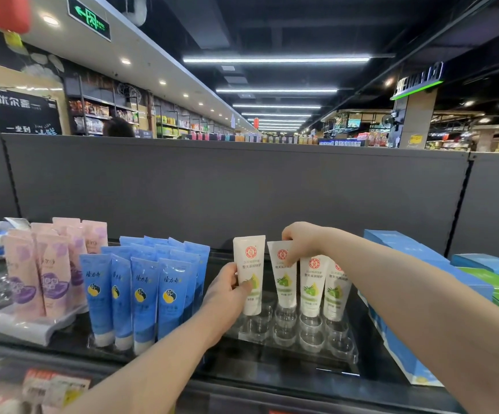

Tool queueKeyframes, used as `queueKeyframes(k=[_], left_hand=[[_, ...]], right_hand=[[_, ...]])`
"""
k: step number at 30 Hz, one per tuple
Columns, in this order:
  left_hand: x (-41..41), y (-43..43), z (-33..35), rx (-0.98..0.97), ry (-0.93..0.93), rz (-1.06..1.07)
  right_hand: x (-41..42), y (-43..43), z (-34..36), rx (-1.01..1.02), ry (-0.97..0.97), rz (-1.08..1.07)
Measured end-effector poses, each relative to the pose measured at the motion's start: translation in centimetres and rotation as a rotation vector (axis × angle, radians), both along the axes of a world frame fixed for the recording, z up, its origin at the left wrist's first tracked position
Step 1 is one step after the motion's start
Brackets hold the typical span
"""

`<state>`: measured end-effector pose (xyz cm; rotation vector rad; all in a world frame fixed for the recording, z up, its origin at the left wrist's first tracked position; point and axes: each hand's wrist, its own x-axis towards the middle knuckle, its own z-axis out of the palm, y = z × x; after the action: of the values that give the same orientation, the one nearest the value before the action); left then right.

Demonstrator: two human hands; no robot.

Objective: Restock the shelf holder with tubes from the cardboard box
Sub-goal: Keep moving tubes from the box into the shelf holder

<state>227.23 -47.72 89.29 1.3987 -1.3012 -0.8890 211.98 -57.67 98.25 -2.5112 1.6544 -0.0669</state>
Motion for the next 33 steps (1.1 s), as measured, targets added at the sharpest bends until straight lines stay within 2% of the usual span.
queueKeyframes(k=[7, 13, 19, 26, 28, 31, 33], left_hand=[[0.2, 0.0, -0.1, 0.008, -0.008, 0.017], [0.3, 0.1, 0.1, -0.006, -0.022, -0.001], [0.1, 0.1, 0.2, 0.013, -0.021, 0.001], [0.2, 0.6, 0.6, 0.025, -0.017, -0.004], [0.2, 0.6, 0.8, 0.03, -0.004, -0.015], [0.0, 0.4, 1.2, 0.018, 0.028, -0.054], [-0.4, 0.2, 1.4, -0.022, 0.026, -0.113]], right_hand=[[-0.1, 0.4, 0.7, 0.027, 0.127, 0.021], [-0.5, -0.2, 0.3, 0.0, 0.079, 0.017], [0.5, 0.3, -0.1, -0.01, 0.217, 0.015], [0.6, 0.7, 0.3, 0.009, 0.246, -0.008], [0.2, 1.1, 1.0, 0.064, 0.178, 0.05], [0.1, 2.3, 3.1, 0.19, -0.111, 0.175], [0.4, 3.0, 3.8, 0.176, -0.219, 0.233]])
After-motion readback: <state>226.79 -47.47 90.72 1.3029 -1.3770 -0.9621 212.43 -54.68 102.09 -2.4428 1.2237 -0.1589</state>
